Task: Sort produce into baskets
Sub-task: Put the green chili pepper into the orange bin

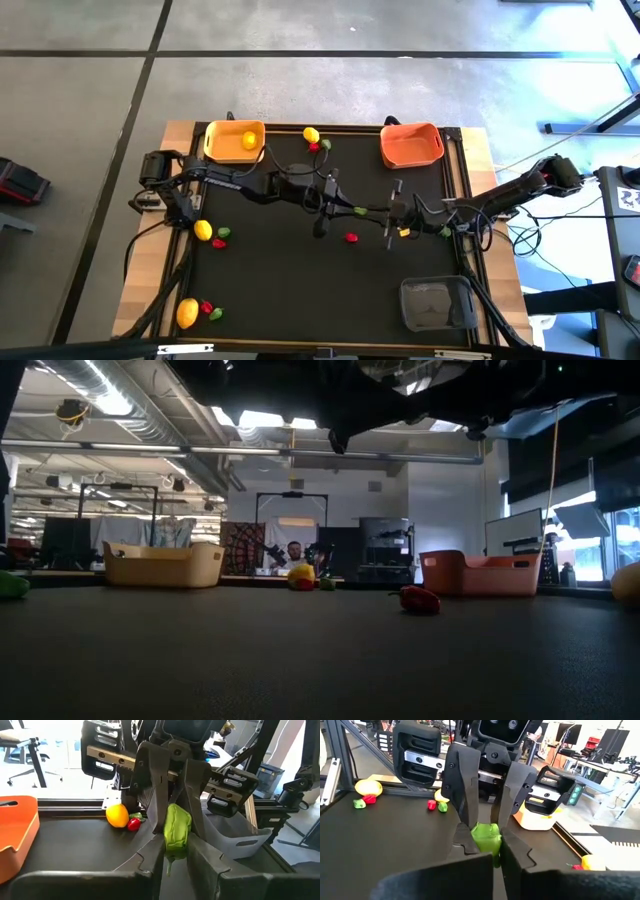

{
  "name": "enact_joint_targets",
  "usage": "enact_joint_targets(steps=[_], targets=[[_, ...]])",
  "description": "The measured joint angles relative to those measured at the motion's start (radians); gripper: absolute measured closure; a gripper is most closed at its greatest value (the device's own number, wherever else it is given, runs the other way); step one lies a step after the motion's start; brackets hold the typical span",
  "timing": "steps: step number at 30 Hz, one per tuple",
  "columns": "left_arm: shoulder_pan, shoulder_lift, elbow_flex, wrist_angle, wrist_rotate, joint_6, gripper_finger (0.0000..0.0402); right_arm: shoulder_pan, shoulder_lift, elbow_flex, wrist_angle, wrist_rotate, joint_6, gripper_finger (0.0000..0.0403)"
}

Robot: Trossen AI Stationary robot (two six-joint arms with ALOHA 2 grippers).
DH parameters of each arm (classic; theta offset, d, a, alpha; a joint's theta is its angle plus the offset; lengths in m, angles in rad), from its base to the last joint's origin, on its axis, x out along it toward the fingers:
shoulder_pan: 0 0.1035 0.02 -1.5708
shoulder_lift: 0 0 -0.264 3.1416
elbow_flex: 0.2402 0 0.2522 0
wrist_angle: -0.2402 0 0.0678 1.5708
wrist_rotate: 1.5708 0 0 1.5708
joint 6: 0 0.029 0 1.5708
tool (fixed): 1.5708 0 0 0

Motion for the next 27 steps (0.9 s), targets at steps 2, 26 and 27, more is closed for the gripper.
enact_joint_targets(steps=[2,26,27], targets=[[0.002,0.000,-0.003,-0.009,0.004,-0.005,0.0297,0.001,-0.002,-0.002,-0.006,0.011,-0.007,0.0398],[0.035,-0.088,-0.002,-0.494,-0.069,0.035,0.0227,-0.399,-0.002,0.218,-0.614,0.265,0.055,0.0398],[0.035,-0.088,-0.002,-0.494,-0.069,0.035,0.0227,-0.437,-0.002,0.218,-0.623,0.232,0.066,0.0398]])
